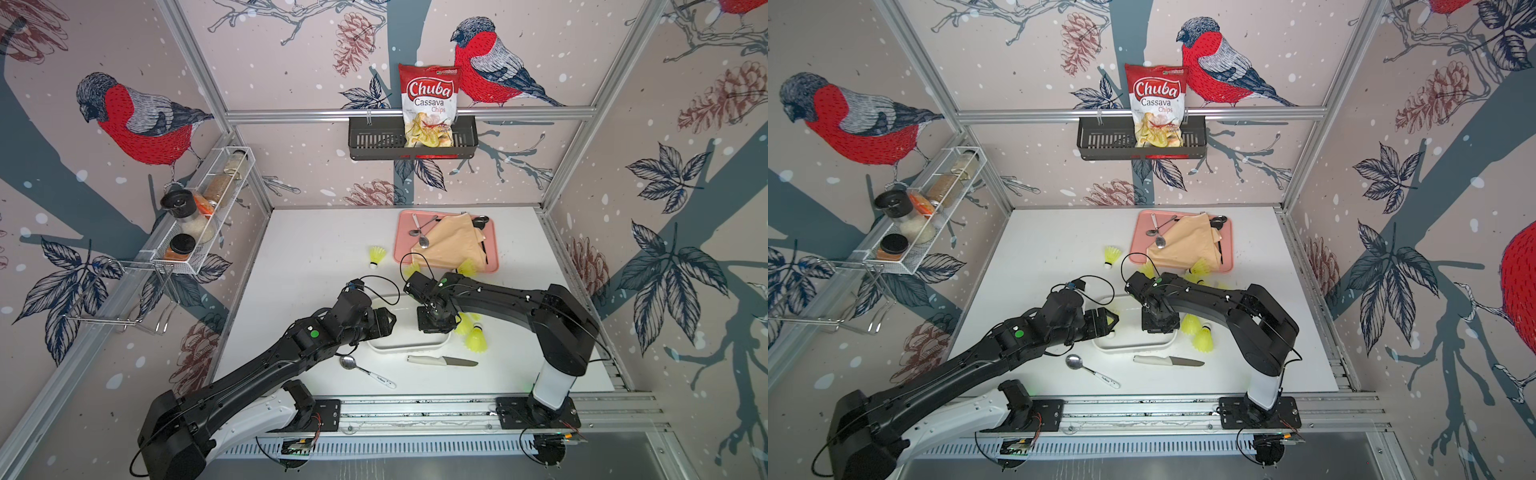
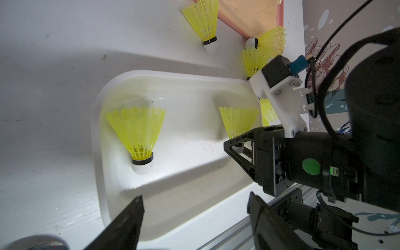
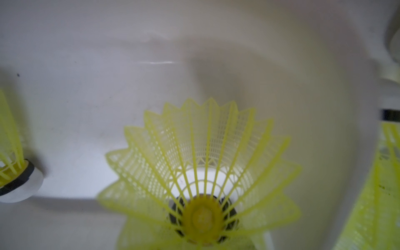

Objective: Put the shuttlecocks into the storage box
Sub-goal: Place the shuttlecock in the storage box.

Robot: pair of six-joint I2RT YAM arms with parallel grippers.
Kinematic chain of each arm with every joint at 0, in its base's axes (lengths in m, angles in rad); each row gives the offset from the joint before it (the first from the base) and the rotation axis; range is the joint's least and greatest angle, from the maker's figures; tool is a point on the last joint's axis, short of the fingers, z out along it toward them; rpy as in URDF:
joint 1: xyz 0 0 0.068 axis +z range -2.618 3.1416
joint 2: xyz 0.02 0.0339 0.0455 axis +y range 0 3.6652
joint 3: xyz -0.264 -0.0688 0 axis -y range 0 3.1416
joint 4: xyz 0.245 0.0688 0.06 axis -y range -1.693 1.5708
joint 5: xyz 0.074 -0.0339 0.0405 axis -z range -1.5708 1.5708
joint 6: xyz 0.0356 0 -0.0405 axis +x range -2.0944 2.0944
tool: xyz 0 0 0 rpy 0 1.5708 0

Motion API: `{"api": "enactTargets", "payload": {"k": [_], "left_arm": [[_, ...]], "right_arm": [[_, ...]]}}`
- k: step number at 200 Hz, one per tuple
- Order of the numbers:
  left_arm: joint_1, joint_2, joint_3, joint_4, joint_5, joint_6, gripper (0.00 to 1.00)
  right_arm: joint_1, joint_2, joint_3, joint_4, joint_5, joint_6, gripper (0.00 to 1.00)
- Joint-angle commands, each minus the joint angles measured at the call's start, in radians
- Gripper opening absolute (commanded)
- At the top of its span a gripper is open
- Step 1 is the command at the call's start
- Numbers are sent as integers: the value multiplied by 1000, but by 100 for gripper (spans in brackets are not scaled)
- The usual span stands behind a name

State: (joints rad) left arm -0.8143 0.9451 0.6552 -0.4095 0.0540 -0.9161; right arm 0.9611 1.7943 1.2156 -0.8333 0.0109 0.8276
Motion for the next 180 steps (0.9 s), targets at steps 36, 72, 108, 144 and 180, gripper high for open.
{"api": "enactTargets", "payload": {"k": [36, 72, 108, 144, 180], "left_arm": [[1, 15, 11, 0, 18, 2, 78], [1, 27, 17, -1, 23, 9, 78], [1, 27, 12, 8, 26, 11, 78], [1, 33, 21, 10, 26, 16, 78], [1, 31, 24, 8, 24, 18, 78]], "right_arm": [[-5, 47, 20, -24, 35, -17, 23], [-7, 71, 39, -36, 49, -19, 26], [-7, 76, 35, -37, 58, -9, 28], [-5, 83, 42, -42, 66, -7, 31], [-5, 85, 44, -49, 73, 3, 42]]}}
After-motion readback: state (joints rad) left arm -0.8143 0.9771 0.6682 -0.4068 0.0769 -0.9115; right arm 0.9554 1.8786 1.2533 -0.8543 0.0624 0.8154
